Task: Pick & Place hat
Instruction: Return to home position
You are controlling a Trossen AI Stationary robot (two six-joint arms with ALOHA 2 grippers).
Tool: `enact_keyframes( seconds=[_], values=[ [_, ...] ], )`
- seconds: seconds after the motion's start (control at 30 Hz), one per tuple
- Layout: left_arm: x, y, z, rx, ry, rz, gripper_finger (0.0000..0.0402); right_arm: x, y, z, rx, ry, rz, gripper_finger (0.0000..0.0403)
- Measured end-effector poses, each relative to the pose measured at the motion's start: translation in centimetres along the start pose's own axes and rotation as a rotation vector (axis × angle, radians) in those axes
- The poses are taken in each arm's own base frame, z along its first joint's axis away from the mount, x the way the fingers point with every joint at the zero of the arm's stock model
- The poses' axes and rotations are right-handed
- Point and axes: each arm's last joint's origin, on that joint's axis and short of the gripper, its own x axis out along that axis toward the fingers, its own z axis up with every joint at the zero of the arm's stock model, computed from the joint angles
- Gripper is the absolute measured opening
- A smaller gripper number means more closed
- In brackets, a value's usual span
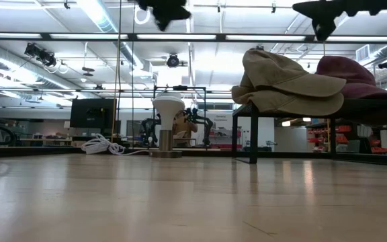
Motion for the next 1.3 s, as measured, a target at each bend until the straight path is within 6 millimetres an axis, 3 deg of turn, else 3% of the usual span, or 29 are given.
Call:
enact_keyframes(
  seconds=[0.13, 0.3, 0.53, 0.8, 1.07, 1.3],
  values=[
    [-3.6, -1.7, -1.9, -0.032, -0.13, 0.115, 0.0172, -0.7, 0.1, -1.6, -0.006, -0.009, 0.037, 0.0219],
    [-6.3, -4.1, -5.1, -0.034, -0.293, 0.142, 0.0172, -1.1, 0.2, -3.9, -0.072, -0.027, 0.072, 0.0219],
    [-7.2, -5.4, -10.0, -0.054, -0.33, 0.229, 0.0172, -1.2, 0.1, -7.7, -0.101, -0.037, 0.152, 0.0219],
    [-8.3, -5.7, -12.4, -0.022, -0.421, 0.262, 0.0172, -1.9, 0.1, -10.8, -0.091, -0.153, 0.329, 0.0219],
    [-8.8, -5.9, -15.3, -0.042, -0.522, 0.258, 0.0172, -2.1, 0.1, -11.1, -0.14, -0.118, 0.369, 0.0219],
    [-8.8, -6.2, -19.3, -0.076, -0.662, 0.237, 0.0172, -2.2, 0.0, -11.4, -0.166, -0.094, 0.364, 0.0219]
  ],
)
